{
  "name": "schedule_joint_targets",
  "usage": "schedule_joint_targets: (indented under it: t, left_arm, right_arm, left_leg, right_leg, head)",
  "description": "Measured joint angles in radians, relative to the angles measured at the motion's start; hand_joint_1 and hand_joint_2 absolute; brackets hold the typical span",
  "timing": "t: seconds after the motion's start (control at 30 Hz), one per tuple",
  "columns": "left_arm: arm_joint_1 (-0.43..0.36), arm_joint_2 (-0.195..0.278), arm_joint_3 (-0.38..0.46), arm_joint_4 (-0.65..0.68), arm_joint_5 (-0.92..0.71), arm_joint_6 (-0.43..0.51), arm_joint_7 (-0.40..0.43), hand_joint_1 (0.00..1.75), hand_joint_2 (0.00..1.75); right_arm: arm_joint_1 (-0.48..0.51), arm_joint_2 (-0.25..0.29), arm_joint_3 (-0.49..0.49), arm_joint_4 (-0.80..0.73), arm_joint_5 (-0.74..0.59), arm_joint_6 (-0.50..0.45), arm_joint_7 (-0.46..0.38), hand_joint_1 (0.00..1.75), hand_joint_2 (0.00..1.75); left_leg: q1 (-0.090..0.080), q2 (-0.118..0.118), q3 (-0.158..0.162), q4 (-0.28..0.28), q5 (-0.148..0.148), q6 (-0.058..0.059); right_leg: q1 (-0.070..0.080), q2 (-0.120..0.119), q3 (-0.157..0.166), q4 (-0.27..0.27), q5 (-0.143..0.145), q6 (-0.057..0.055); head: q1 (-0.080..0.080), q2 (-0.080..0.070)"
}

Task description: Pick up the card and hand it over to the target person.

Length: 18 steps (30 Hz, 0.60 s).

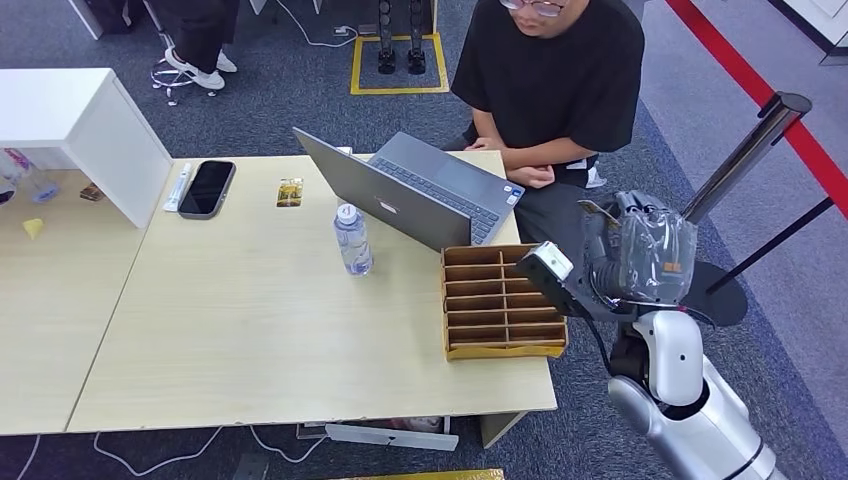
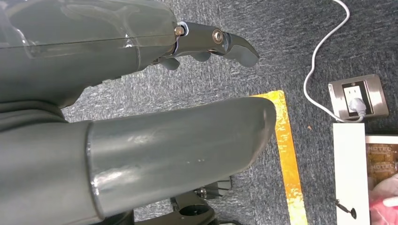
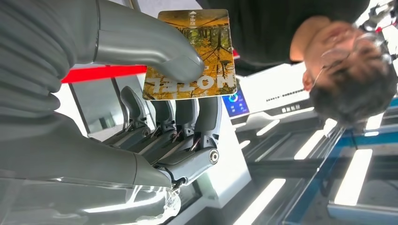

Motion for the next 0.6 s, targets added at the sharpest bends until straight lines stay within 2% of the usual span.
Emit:
schedule_joint_targets:
  t: [0.27,0.6]
  left_arm:
    - [-0.009,-0.004,-0.009,0.0,-0.013,-0.004,0.01,0.0,0.0]
    - [-0.006,-0.006,-0.008,0.0,-0.016,-0.006,0.011,0.0,0.0]
  right_arm:
    - [-0.034,0.006,0.04,0.166,0.049,-0.007,-0.024,1.37,1.75]
    - [-0.024,0.027,0.086,0.273,0.034,0.016,-0.036,1.4,1.75]
  left_leg:
    - [0.001,0.0,0.002,-0.002,0.0,0.0]
    - [0.001,0.001,0.002,-0.002,0.0,0.0]
  right_leg:
    - [0.001,0.0,0.002,-0.002,0.001,0.0]
    - [0.001,0.001,0.002,-0.002,0.0,0.0]
  head:
    - [0.0,0.0]
    - [0.0,0.0]
